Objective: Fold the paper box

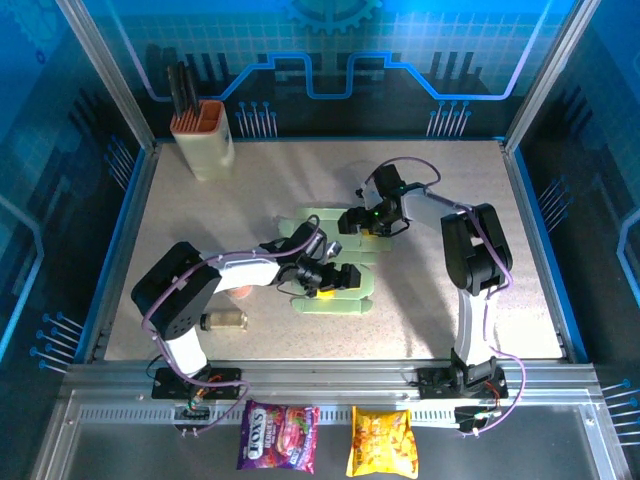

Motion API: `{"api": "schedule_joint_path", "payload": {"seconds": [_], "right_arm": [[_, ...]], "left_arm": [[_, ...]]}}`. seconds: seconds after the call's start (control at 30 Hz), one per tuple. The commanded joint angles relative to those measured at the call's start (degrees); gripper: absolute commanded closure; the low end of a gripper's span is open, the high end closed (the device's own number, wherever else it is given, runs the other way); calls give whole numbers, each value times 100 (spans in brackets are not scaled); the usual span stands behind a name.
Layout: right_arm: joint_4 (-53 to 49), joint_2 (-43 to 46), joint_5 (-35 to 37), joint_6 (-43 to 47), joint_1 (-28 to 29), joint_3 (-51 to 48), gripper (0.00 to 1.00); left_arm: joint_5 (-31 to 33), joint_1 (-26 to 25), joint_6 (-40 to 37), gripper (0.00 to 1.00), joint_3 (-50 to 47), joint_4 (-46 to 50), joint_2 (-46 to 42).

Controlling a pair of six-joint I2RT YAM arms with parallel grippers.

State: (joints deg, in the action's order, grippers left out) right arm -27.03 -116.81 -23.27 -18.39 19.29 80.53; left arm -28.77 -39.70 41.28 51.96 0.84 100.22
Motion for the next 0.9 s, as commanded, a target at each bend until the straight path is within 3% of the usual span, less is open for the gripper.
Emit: {"api": "schedule_joint_path", "payload": {"seconds": [0.0,0.3,0.87], "right_arm": [[-19,451,-453,-195,40,-106,17],[427,1059,-768,-750,124,-790,20],[618,-26,-1057,-1105,1101,-196,28]], "left_arm": [[220,45,-46,4,144,100,-297],[650,682,-173,5,175,485,-794],[868,2125,-429,7,15,584,-1236]]}}
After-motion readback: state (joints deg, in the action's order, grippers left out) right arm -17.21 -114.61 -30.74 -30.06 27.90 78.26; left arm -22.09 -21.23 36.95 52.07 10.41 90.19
